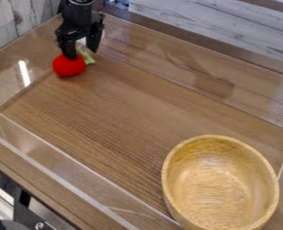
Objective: Move the red object to the left side of the table
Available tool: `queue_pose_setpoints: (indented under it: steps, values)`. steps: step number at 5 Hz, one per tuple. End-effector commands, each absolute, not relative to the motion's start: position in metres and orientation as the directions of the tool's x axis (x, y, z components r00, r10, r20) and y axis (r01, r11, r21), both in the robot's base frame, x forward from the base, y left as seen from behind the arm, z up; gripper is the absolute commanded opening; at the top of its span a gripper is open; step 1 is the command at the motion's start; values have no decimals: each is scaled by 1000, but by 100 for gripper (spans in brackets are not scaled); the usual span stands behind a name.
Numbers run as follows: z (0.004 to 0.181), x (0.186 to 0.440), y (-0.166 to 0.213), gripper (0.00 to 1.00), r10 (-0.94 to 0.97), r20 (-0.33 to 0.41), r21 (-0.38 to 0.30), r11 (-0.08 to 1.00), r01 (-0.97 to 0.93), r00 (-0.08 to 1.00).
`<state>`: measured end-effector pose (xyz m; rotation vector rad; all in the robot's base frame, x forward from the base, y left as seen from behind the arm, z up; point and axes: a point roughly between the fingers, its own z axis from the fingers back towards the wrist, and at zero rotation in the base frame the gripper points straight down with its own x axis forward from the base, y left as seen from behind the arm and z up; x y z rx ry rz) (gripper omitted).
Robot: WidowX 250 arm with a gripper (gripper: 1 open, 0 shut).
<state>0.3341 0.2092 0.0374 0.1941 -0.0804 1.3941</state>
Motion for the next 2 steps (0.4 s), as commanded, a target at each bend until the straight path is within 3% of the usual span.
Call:
queue_pose_setpoints:
  steps: [1,2]
  values:
    - [57,331,214,100,957,198,75,200,-977,211]
    - [55,322,214,100,950,196,88,229,-969,242]
